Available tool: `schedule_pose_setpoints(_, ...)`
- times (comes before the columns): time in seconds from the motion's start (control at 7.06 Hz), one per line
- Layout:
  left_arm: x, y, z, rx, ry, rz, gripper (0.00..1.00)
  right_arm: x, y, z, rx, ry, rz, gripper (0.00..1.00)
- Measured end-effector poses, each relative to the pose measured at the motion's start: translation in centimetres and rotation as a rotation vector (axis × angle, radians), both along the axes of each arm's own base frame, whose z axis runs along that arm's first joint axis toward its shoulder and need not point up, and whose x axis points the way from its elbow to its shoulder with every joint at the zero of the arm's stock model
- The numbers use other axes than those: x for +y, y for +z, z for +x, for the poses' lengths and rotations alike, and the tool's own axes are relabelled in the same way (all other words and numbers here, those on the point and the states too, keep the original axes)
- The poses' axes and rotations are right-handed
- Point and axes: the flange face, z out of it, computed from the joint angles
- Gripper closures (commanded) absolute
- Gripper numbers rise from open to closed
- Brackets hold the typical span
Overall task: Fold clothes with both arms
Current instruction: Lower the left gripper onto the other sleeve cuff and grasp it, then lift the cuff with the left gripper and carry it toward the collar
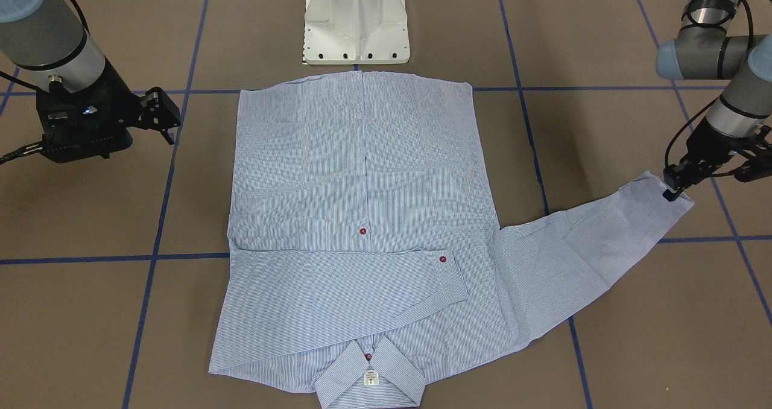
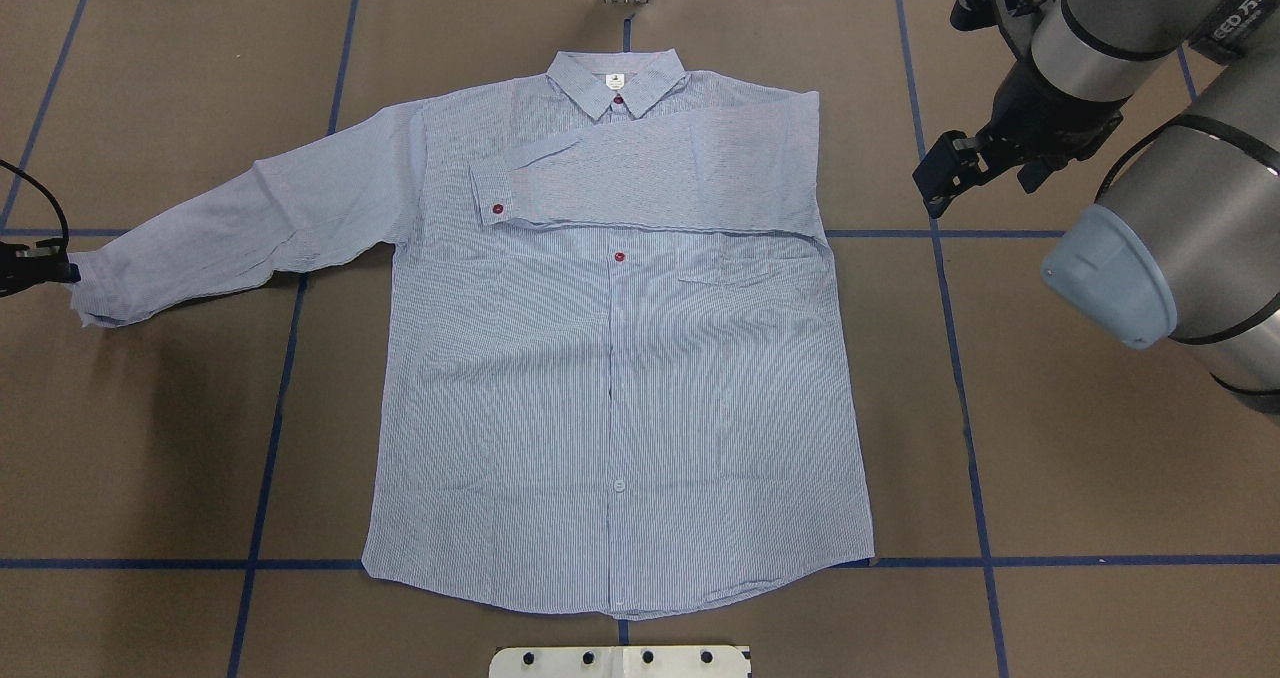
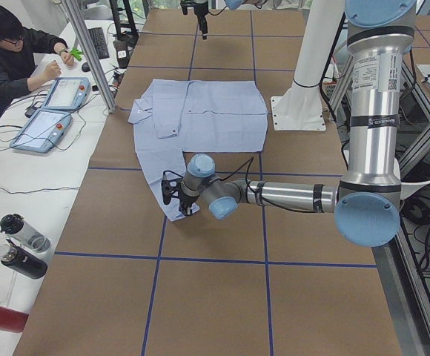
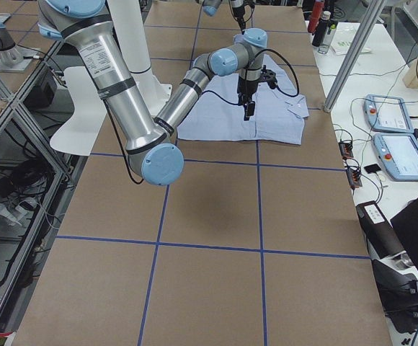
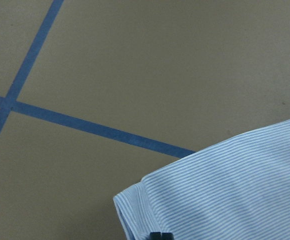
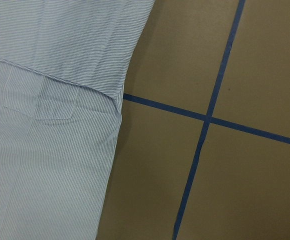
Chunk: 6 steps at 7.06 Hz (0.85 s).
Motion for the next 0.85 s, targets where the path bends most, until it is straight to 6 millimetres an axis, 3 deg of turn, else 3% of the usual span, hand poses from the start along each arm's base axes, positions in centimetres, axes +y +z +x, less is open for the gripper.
schedule_pose_setpoints(0.43,-2.6,-14.5,1.8,0.047,-0.004,-0.053,1.0,-0.3,2.0,1.4,0.018,0.026,-0.031,0.0)
schedule_pose_setpoints(0.85,-7.4,-30.0,5.7,0.133,-0.027,-0.145,1.0,-0.5,6.2,4.4,0.011,0.039,0.001,0.0)
